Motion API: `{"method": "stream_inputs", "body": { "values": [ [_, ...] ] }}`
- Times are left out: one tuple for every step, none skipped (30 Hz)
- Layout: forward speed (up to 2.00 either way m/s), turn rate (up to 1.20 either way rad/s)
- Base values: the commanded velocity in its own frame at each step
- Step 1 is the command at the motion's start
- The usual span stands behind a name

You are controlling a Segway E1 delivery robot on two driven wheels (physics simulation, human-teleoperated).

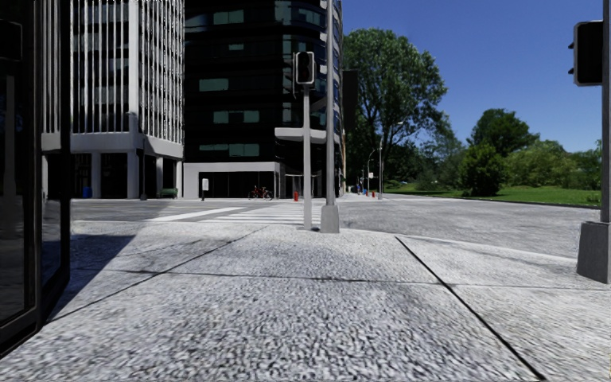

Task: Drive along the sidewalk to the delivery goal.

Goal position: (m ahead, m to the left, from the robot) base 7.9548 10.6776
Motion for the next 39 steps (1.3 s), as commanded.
{"method": "stream_inputs", "body": {
  "values": [
    [2.00,0.39],
    [2.00,0.39],
    [2.00,0.39],
    [2.00,0.39],
    [2.00,0.40],
    [2.00,0.40],
    [2.00,0.40],
    [2.00,0.40],
    [2.00,0.42],
    [2.00,0.44],
    [2.00,0.44],
    [2.00,0.44],
    [2.00,0.46],
    [2.00,0.47],
    [2.00,0.50],
    [2.00,0.50],
    [2.00,0.51],
    [2.00,0.52],
    [2.00,0.52],
    [2.00,0.52],
    [2.00,0.52],
    [2.00,0.52],
    [2.00,0.52],
    [2.00,0.52],
    [2.00,0.52],
    [2.00,0.52],
    [2.00,0.52],
    [2.00,0.52],
    [2.00,0.52],
    [2.00,0.52],
    [2.00,0.52],
    [2.00,0.52],
    [2.00,0.52],
    [2.00,0.52],
    [2.00,0.52],
    [2.00,0.52],
    [2.00,0.52],
    [2.00,0.52],
    [2.00,0.52]
  ]
}}
